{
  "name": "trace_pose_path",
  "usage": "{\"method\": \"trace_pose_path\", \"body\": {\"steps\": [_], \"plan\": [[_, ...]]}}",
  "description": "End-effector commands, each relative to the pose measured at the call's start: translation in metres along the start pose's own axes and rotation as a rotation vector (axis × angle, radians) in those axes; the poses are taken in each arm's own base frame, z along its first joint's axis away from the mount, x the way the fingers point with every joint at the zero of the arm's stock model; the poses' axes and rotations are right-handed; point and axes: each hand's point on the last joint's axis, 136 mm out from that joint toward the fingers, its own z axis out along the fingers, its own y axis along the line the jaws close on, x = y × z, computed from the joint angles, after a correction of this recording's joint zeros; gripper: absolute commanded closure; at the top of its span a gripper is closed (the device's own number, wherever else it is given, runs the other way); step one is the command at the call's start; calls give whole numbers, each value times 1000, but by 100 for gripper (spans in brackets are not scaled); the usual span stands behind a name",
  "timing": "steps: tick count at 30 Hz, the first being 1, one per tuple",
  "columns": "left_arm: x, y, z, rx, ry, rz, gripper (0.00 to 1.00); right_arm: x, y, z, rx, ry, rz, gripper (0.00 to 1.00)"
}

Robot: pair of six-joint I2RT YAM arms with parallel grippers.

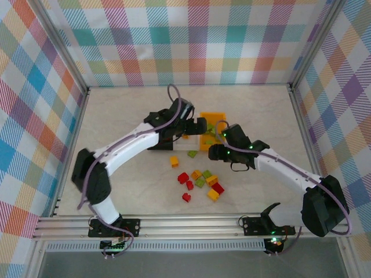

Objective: Sort the legos into containers by color

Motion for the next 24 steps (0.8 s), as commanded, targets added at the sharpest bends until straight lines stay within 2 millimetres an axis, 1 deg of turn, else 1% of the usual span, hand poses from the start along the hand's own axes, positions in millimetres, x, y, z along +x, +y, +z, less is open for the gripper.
{"method": "trace_pose_path", "body": {"steps": [1, 2, 4, 7, 10, 13, 16, 20, 24], "plan": [[23, 3, -20, 40, -2, -24, 0, 52, 0, 2, -14, 163, -28, 30], [31, 8, -25, 36, 0, -26, 0, 63, 2, 2, -16, 188, -47, 31], [49, 25, -34, 19, 3, -45, 0, 89, 5, 0, -19, 244, -82, 32], [74, 50, -47, -1, -4, -75, 0, 118, 5, -8, -12, 304, -115, 35], [95, 74, -57, -29, -9, -106, 0, 144, -2, -16, 17, 367, -127, 38], [108, 88, -64, -51, -13, -119, 0, 162, -4, -18, 19, 412, -133, 40], [114, 96, -67, -64, -11, -128, 0, 170, -7, -11, 41, 442, -143, 41], [115, 99, -69, -73, -12, -139, 0, 169, 1, 4, 35, 443, -160, 41], [115, 105, -70, -92, -16, -147, 0, 163, 12, 18, 48, 420, -206, 41]]}}
